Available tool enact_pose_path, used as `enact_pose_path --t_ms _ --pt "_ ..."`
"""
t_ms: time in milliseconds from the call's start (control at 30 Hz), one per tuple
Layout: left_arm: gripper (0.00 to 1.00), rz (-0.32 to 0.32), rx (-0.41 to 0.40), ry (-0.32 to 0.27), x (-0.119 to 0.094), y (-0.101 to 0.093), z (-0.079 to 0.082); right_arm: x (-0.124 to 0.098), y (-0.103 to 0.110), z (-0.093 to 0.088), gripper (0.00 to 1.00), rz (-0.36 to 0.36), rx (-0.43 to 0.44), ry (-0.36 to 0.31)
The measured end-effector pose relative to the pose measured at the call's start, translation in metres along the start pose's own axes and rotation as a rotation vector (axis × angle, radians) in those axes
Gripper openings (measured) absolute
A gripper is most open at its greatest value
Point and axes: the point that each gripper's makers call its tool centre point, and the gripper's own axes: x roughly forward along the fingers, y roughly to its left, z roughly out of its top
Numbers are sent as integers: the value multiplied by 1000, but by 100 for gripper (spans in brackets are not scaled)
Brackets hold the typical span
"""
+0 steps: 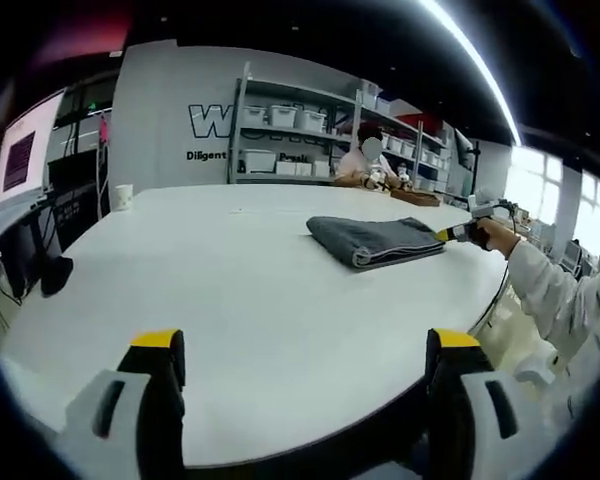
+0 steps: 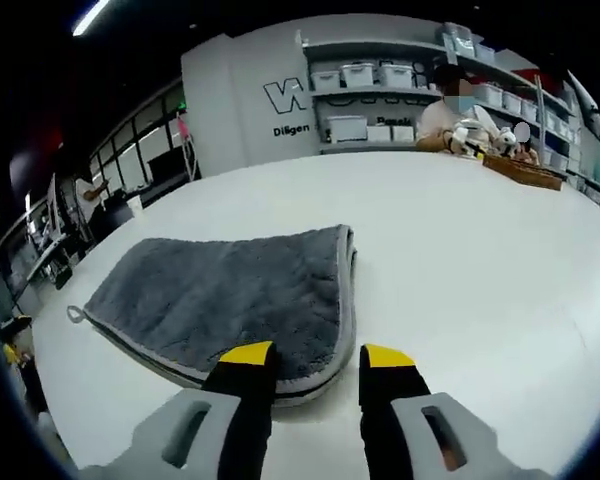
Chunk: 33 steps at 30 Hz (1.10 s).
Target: Open the folded towel by lifting each exposed corner and separating the folded layers until the towel lies flat within the target outline without major curled edges
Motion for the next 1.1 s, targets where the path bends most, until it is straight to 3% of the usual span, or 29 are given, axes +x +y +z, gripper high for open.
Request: enact_pose_path --t_ms 300,600,900,1100 --pt "97 9 -8 8 -3 6 -3 -6 0 8 4 -34 -17 -52" --pt "96 9 -15 9 -4 8 -4 -13 16 25 1 -21 -60 -94" --pt "96 18 -27 -3 -10 13 -3 -19 57 58 1 17 -144 -163" --pt "96 24 -33 -7 -13 17 -4 -12 86 74 0 58 -173 -183"
